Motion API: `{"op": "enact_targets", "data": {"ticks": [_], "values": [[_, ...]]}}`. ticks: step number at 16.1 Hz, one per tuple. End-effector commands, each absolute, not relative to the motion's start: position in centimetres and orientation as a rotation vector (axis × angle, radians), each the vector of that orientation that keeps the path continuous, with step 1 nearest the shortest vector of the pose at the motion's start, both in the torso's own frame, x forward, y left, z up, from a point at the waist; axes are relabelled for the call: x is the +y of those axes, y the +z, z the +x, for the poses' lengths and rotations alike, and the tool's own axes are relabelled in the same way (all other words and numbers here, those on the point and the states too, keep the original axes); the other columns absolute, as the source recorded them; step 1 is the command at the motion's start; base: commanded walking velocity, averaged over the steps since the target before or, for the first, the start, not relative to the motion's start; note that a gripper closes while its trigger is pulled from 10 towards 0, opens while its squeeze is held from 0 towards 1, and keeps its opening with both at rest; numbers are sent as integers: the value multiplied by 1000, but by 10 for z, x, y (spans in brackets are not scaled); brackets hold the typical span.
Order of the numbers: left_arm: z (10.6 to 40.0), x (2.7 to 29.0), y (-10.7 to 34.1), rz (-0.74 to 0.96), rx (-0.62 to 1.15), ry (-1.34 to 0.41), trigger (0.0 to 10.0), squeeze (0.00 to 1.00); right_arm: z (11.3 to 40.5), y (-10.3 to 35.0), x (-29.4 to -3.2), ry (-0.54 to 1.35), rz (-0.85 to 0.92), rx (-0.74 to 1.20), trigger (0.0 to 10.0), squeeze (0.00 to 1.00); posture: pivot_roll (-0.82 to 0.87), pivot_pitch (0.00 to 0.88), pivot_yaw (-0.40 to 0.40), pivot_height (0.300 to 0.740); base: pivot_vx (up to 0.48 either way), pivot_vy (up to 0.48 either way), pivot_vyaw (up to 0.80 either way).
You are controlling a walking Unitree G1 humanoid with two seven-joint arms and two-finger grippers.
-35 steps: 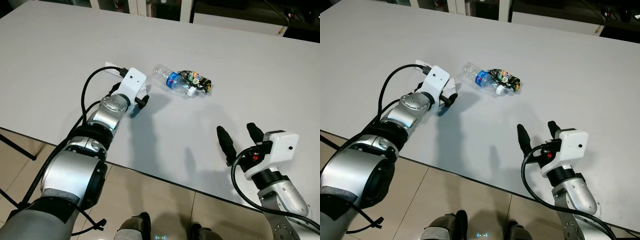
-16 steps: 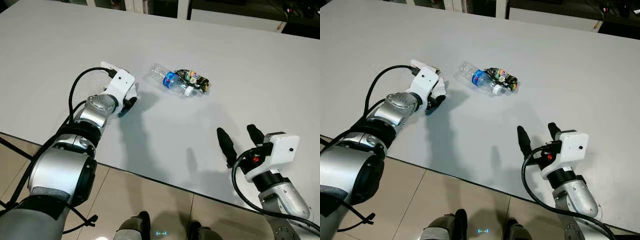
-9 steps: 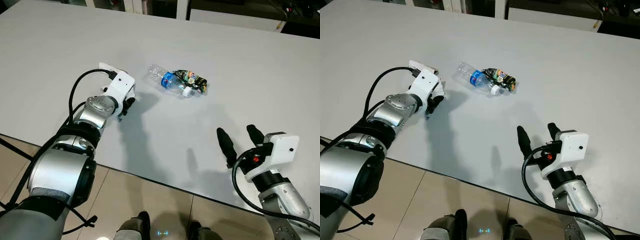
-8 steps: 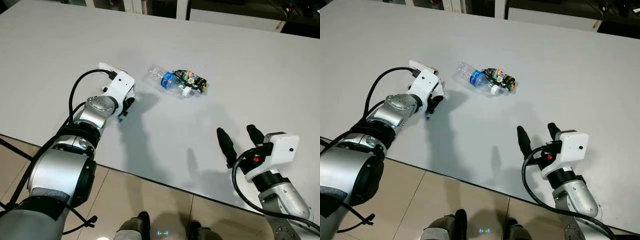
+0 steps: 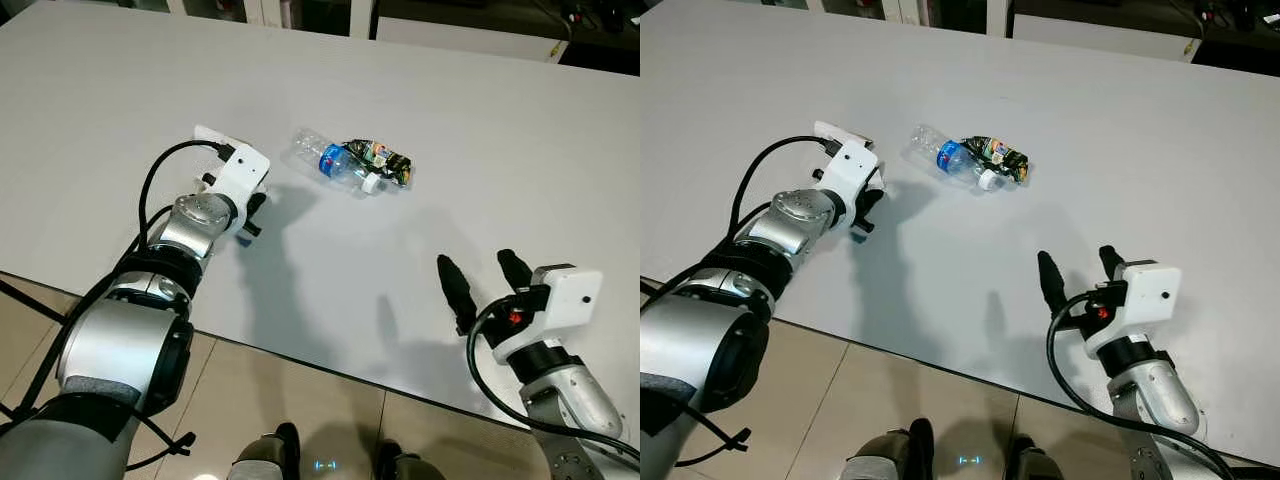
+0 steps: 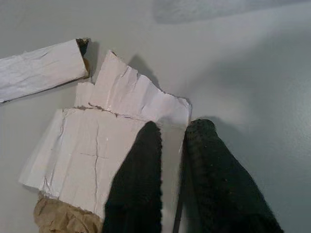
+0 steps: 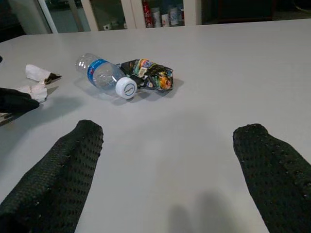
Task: Picking trash to rubbish bin
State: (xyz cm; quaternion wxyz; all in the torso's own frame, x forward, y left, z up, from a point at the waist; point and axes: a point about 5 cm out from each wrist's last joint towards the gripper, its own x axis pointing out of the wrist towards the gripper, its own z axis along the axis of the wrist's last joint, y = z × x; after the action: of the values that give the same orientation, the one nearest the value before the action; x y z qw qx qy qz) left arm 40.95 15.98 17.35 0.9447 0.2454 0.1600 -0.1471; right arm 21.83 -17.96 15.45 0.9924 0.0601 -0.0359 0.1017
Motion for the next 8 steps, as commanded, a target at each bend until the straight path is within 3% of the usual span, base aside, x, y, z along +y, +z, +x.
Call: {"op": "enact_targets", "data": {"ticks": [1,8], "values": [[405,168,161,495,361,-263,0,0,217,155,-182,190,125,-75,10000,0,77,210,59,740,0,0,0],[408,168,170,490,217,-189,0,0,223,157,-184,189,116,-84,10000,0,100,201,47,740,0,0,0]]}}
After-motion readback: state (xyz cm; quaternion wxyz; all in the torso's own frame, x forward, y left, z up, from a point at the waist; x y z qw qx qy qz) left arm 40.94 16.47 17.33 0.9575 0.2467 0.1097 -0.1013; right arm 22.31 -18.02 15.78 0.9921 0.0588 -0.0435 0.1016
